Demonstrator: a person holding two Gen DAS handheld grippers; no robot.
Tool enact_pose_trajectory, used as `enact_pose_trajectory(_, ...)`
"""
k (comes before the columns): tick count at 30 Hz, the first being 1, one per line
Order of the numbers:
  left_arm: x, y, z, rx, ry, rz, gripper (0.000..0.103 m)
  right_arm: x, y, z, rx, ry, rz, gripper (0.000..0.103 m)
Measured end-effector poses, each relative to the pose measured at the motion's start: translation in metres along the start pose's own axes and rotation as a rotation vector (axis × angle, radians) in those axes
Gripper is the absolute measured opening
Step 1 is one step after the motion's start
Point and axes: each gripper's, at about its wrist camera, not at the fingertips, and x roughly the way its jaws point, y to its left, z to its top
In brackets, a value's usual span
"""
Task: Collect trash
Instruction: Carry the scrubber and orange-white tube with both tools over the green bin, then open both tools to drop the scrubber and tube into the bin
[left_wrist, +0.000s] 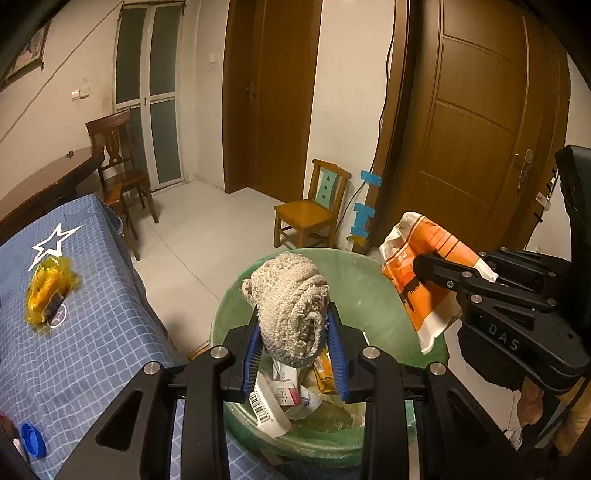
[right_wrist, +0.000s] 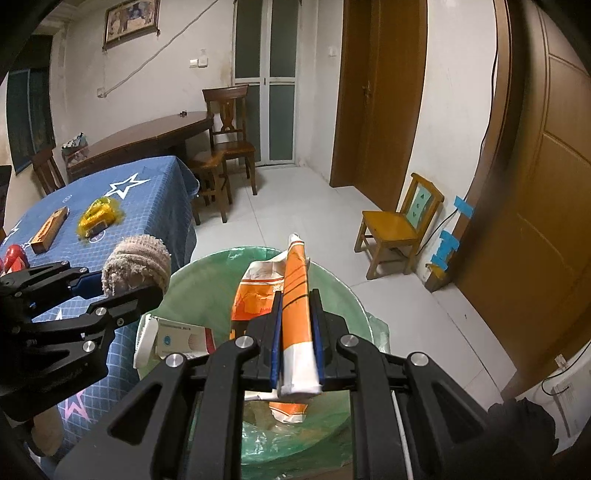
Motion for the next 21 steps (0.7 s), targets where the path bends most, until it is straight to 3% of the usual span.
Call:
enact_pose_trajectory(14,0.019,0.008,0.004,0.0,0.014,-0.007,0.035,0.007,-0.006,0.003,0.005,0.009,0.007,0.013)
enact_pose_trajectory(15,0.019,0.007,0.003,0.006,0.013,-0.003,0.04,0.007,-0.007,0.003,0.008,0.005,0.009,0.013)
enact_pose_trajectory(16,0.022,0.007,0.003,0.011,0.018,0.005,0.055,0.007,-0.01,0.003,0.021,-0.001,0.011,0.023)
enact_pose_trajectory(17,0.022,0.006,0.001,0.011,0.018,0.011,0.065,0.007,-0.013,0.003,0.033,-0.009,0.009,0.042)
enact_pose_trajectory(18,0.023,0.006,0.0,0.009,0.014,0.023,0.072,0.006,-0.016,0.002,0.044,-0.022,0.003,0.046)
enact_pose_trajectory(21,0.025,0.012,-0.001,-0.008,0.019,0.03,0.072,0.006,-0.023,0.001,0.066,-0.027,0.013,0.046)
